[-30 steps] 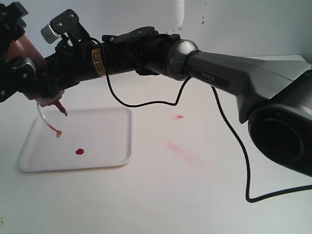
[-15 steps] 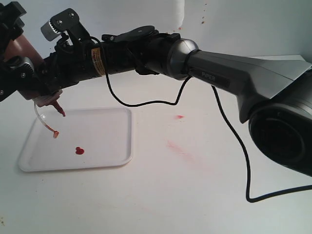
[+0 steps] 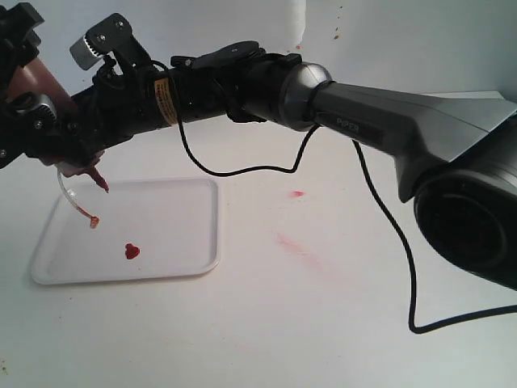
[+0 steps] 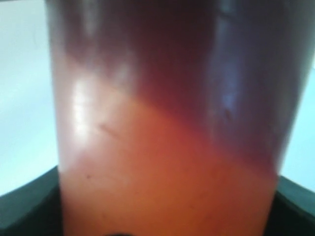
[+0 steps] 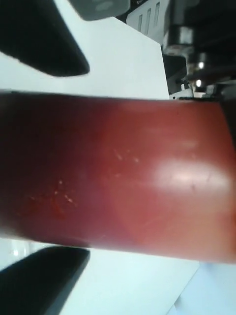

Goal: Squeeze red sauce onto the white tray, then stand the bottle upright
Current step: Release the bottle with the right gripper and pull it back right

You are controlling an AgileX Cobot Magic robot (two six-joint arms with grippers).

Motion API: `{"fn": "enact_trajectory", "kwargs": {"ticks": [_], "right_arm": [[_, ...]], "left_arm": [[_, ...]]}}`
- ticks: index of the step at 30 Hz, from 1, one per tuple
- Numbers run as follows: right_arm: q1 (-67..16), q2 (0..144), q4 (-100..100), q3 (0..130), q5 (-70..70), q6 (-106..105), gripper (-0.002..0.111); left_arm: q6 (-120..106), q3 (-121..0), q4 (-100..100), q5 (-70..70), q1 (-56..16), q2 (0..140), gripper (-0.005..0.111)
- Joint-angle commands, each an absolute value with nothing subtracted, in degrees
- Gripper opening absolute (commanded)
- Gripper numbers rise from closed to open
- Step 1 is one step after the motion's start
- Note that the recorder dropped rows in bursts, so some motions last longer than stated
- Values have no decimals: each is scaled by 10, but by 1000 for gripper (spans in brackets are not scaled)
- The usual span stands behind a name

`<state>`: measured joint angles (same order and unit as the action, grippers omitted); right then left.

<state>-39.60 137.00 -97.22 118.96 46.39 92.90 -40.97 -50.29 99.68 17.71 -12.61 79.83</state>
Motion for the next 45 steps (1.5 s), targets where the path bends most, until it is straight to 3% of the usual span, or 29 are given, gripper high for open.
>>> {"fn": "enact_trajectory", "kwargs": {"ticks": [1,14,32,38,40,45], "right_arm": [[-395,1353,-984,1194,484,951,105],[-308,1351,-999,1194,700,1041,105],[-246,1354,-999,1100,700,1071,105],[-175,1354,-999,1015,700,1067,105],[-142,1354,-999,990,700,1064,101],[-95,1354,-999,954,700,1034,78]], "left_arm": [[-405,-508,999,180,-127,796,0],[-397,-500,999,184,-127,796,0],[-265,-500,947,200,-127,793,0],[-152,-500,887,219,-126,793,0],[-150,-500,862,230,-126,793,0],[-150,-500,844,242,-126,793,0]]}}
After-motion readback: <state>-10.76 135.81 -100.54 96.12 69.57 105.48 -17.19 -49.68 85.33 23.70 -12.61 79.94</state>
